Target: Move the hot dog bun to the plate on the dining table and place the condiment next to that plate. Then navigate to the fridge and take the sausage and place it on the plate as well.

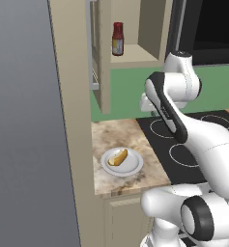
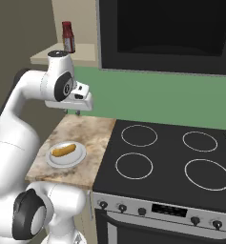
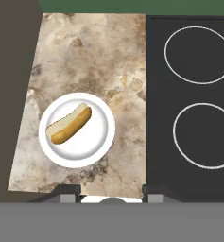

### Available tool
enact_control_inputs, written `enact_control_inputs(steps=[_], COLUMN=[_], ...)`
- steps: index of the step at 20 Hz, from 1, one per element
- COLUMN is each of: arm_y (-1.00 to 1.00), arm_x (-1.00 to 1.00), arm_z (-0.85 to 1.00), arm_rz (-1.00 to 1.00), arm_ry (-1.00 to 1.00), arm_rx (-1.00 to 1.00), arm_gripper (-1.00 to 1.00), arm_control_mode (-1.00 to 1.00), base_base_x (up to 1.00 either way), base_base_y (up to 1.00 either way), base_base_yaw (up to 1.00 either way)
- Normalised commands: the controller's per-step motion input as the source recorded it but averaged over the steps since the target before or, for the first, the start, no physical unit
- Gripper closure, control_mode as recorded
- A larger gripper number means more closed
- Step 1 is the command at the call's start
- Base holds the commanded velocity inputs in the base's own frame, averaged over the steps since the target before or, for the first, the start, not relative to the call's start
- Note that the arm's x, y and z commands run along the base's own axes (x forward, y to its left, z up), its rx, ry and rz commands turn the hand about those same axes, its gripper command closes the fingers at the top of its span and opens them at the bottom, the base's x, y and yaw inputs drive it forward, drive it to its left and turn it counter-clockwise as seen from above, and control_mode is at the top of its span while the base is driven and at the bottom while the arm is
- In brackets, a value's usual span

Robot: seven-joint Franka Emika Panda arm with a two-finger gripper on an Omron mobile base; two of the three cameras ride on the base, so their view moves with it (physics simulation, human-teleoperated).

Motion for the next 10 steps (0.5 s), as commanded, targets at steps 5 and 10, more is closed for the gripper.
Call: enact_control_inputs(steps=[5, 10], arm_y=[0.02, 0.12], arm_x=[-0.24, -0.06], arm_z=[-0.17, -0.52], arm_rz=[0.0, -0.01], arm_ry=[0.0, 0.06], arm_rx=[0.0, 0.11], arm_gripper=[-1.0, -1.0], arm_control_mode=[-1.0, -1.0], base_base_x=[0.0, 0.0], base_base_y=[0.0, 0.0], base_base_yaw=[0.0, 0.0])
